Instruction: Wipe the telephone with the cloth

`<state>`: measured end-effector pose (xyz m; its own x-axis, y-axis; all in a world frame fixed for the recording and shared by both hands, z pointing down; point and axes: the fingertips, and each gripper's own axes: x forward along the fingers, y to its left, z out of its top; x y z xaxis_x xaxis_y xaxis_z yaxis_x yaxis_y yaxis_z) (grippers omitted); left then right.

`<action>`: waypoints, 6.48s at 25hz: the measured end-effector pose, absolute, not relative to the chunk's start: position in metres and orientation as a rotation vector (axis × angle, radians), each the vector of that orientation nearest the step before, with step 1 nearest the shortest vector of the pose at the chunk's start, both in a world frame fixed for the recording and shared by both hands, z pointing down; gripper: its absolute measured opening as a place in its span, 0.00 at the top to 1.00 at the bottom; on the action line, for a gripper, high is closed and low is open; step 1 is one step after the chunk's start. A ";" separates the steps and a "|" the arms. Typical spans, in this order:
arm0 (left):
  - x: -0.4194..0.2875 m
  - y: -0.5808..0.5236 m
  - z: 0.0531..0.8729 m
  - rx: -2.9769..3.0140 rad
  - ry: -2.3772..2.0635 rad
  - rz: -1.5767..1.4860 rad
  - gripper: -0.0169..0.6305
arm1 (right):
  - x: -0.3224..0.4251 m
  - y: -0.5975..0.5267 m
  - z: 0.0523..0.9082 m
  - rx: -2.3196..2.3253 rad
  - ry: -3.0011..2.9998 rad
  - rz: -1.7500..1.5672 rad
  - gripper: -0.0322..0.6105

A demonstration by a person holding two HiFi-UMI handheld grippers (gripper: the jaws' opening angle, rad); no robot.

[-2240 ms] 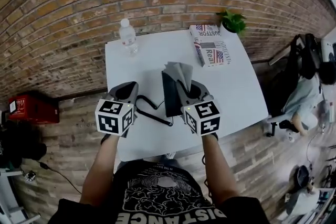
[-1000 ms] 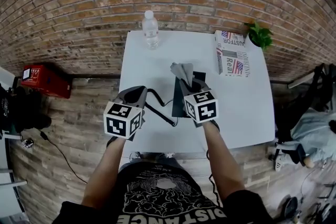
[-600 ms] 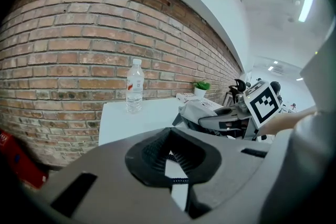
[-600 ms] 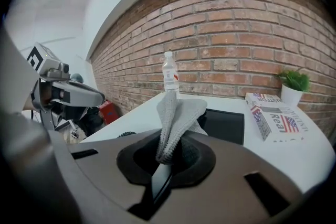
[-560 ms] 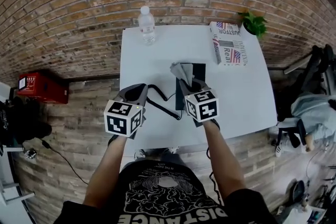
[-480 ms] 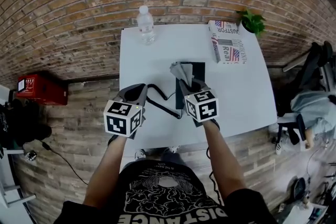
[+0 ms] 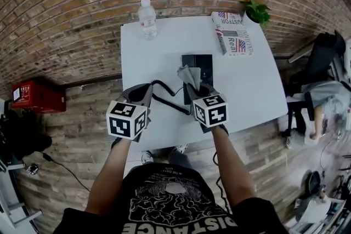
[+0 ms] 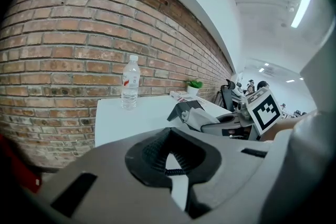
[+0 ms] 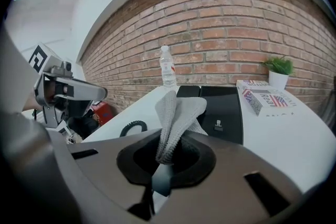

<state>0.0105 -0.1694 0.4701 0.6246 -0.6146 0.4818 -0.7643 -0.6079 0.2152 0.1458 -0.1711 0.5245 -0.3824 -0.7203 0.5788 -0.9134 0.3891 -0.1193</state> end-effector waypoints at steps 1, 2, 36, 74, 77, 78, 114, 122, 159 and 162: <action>0.010 -0.168 0.470 2.451 -1.088 0.511 0.96 | 0.145 -0.168 0.526 1.409 -2.211 0.604 0.93; 0.009 -0.166 0.470 2.453 -1.081 0.512 0.96 | 0.145 -0.165 0.527 1.414 -2.206 0.611 0.93; -0.007 -0.133 0.472 2.477 -1.013 0.475 0.96 | 0.132 -0.112 0.506 1.502 -2.158 0.524 0.93; -0.039 -0.171 0.475 2.308 -1.289 0.385 0.96 | 0.107 -0.236 0.503 1.062 -2.063 0.162 0.93; -0.039 -0.167 0.475 2.313 -1.277 0.392 0.96 | 0.106 -0.229 0.506 1.068 -2.059 0.180 0.93; -0.039 -0.166 0.476 2.314 -1.272 0.394 0.96 | 0.106 -0.227 0.506 1.070 -2.056 0.184 0.93; -0.038 -0.123 0.481 2.409 -1.106 0.461 0.96 | 0.103 -0.126 0.554 1.152 -2.006 0.395 0.93; -0.031 -0.118 0.483 2.425 -1.075 0.476 0.96 | 0.103 -0.110 0.561 1.167 -2.009 0.442 0.93; -0.009 -0.191 0.477 2.349 -1.232 0.445 0.96 | 0.189 -0.272 0.474 1.332 -2.103 0.383 0.93; -0.010 -0.193 0.477 2.341 -1.240 0.444 0.96 | 0.184 -0.273 0.480 1.284 -2.107 0.404 0.93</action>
<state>-0.0097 -0.1926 0.4773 0.5436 -0.6908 0.4768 -0.8364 -0.4936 0.2384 0.1842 -0.2727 0.4802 -0.3263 -0.6831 0.6534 -0.8762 0.4779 0.0621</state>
